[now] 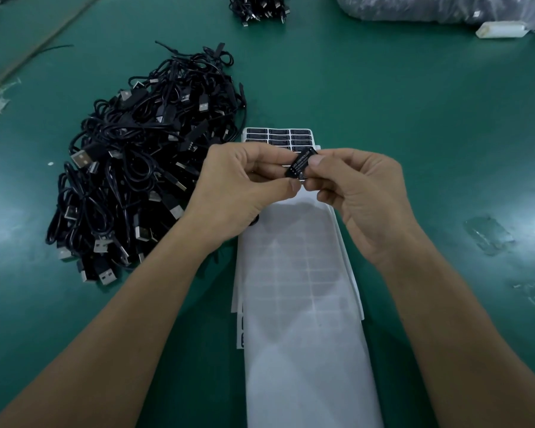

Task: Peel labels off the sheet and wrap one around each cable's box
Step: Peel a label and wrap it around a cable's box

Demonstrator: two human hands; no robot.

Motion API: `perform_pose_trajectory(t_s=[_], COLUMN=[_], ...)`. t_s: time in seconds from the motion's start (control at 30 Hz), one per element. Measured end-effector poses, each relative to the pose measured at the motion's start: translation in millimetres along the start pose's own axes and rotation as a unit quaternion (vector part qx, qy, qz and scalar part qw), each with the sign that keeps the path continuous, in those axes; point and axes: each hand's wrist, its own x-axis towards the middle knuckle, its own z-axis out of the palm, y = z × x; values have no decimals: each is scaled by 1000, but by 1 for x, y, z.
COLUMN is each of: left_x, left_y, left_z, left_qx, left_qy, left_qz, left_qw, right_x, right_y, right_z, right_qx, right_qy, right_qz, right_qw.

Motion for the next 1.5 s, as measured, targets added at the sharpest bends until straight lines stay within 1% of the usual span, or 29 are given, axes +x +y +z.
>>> perform_pose_trajectory(t_s=[0.4, 0.63, 0.97, 1.2, 1.5], left_x=[-2, -4, -5, -4, -3], left_y=[3, 9, 10, 9, 7], left_z=[-1, 1, 0, 0, -1], left_qx=[-7, -15, -19, -21, -27], left_qy=[-19, -5, 10, 2, 0], left_qz=[-9, -40, -47, -42, -25], left_qw=[1000, 999, 999, 999, 999], right_x=[0, -1, -1, 1, 2], right_y=[0, -2, -4, 0, 1], right_z=[-1, 0, 0, 0, -2], right_qx=[-2, 14, 69, 15, -19], right_qy=[-8, 1, -8, 14, -8], right_qz=[-13, 0, 30, -10, -35], right_qw=[1000, 1000, 997, 1000, 999])
